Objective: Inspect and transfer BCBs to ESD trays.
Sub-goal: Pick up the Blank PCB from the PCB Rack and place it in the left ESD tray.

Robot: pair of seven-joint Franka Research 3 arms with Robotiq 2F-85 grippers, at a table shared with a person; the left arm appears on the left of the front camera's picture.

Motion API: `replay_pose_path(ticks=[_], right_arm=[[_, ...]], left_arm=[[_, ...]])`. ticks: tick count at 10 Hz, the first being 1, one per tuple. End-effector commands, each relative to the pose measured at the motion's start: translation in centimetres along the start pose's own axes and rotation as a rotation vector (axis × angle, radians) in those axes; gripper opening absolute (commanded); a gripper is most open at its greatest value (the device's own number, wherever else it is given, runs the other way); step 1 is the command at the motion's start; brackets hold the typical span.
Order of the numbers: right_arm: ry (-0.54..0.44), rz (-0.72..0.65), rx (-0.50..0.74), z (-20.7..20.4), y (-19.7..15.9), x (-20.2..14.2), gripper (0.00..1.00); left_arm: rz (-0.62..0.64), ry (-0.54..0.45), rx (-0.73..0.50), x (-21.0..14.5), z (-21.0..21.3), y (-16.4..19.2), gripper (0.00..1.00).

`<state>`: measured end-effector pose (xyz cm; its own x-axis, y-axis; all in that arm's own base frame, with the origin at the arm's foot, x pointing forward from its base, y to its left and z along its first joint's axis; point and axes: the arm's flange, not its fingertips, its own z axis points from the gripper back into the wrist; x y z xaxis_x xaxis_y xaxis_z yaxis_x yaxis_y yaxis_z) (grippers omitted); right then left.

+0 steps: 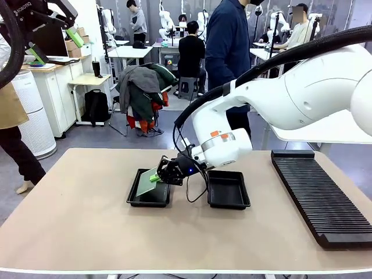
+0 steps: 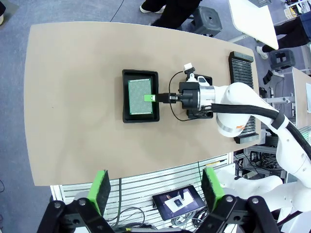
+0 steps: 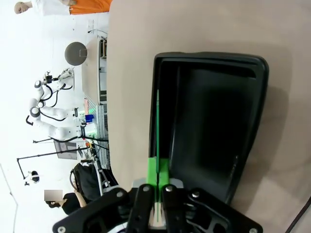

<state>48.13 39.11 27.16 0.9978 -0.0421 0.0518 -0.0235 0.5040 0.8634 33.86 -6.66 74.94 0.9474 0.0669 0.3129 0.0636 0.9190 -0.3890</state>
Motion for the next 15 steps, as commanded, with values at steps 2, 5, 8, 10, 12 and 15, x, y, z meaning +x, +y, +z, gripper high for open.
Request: replay_pose_path(ticks=[2,5,8,10,12,15], right_arm=[[-0.041,-0.067,-0.017,-1.1,-0.2,-0.2,0.02],[-0.052,-0.109,-0.045,-1.7,-0.8,0.0,0.02],[-0.037,-0.122,-0.072,-1.8,-0.9,0.0,0.02],[-0.029,-0.104,-0.044,-1.0,-1.3,-0.3,0.02],[-0.029,-0.104,-0.044,-1.0,-1.3,-0.3,0.02],[-0.029,-0.104,-0.044,-1.0,-1.3,-0.3,0.02]], left_arm=[[0.003,0.000,-0.002,0.0,-0.1,0.1,1.00],[0.003,0.000,-0.002,0.0,-0.1,0.1,1.00],[0.003,0.000,-0.002,0.0,-0.1,0.1,1.00],[0.003,0.000,-0.002,0.0,-0.1,0.1,1.00],[0.003,0.000,-0.002,0.0,-0.1,0.1,1.00],[0.003,0.000,-0.002,0.0,-0.1,0.1,1.00]])
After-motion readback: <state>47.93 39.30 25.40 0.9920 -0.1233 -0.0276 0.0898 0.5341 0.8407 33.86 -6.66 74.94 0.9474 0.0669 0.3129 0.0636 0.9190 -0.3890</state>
